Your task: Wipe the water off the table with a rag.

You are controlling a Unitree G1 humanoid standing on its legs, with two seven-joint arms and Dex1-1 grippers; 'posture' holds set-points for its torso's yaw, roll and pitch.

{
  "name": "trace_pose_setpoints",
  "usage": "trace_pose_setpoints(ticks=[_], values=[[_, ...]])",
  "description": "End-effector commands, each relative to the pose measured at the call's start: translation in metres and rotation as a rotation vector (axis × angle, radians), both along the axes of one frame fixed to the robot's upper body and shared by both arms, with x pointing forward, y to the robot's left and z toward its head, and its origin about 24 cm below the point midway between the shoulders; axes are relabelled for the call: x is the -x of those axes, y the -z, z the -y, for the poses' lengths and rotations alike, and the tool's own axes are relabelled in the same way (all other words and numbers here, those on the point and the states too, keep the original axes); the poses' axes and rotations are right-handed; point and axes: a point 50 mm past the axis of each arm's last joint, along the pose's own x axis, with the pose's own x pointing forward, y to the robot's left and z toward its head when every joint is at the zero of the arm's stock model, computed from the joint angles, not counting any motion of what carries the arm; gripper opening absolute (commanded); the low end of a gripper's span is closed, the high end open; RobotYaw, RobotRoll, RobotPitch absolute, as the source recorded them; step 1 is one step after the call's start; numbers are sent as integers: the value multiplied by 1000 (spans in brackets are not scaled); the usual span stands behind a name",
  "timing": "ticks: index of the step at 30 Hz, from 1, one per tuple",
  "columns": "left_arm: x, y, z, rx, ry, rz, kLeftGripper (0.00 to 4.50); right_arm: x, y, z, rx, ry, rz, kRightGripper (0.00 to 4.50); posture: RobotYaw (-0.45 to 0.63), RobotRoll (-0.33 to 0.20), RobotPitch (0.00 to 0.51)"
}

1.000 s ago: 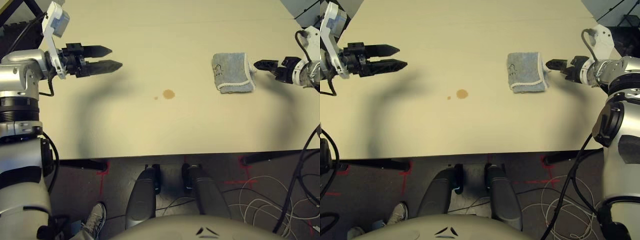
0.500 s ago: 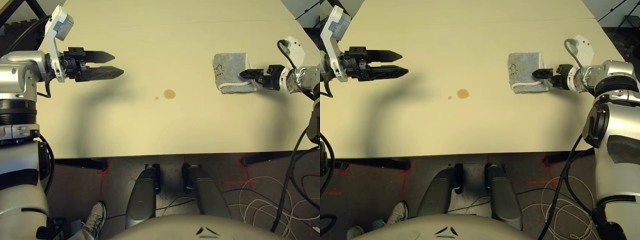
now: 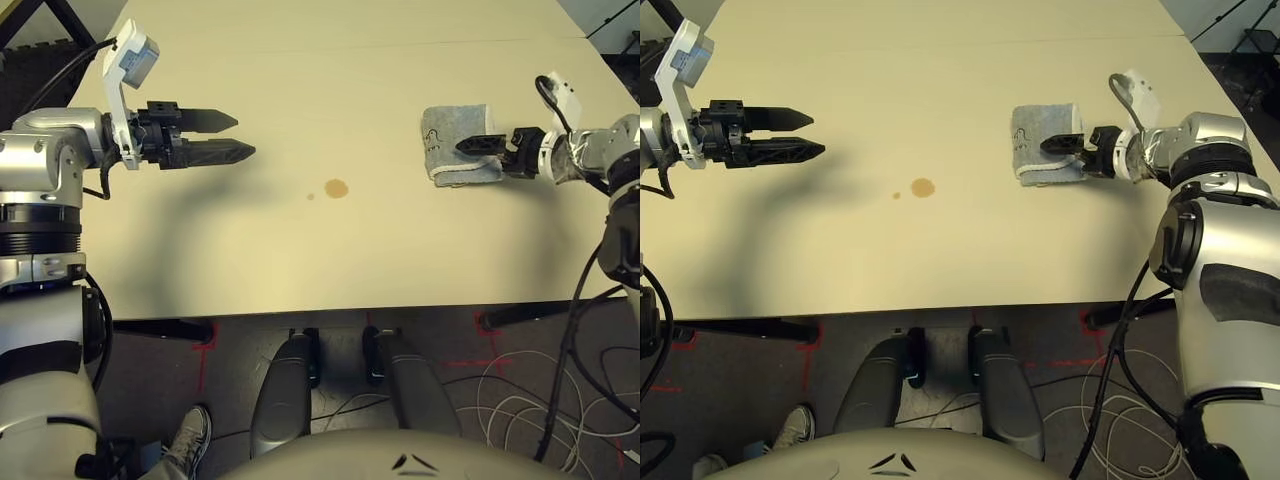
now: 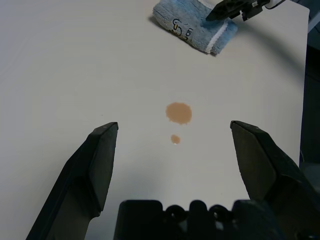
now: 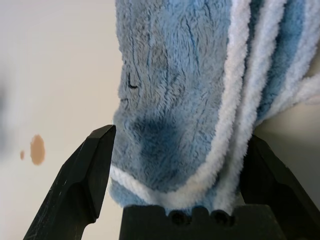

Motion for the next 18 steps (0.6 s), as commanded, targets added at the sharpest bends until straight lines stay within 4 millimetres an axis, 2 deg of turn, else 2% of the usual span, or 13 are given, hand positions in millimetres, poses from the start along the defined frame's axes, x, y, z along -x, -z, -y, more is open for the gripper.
trace_pose_setpoints(ticks=[1,11,13,18], values=[[1,3,4,-5,11,-10,4500,-2,10,0,19,54,-6,3847,161,0,268],[3,10,6,-2,12,-28,4500,-9,4,9,55,206,67,143,152,0,263],[3,11,7,-4,15,-32,4500,-10,1,7,61,199,77,4,150,0,263],[3,10,6,-15,18,-35,4500,-17,-17,-21,46,71,96,4,139,0,266]])
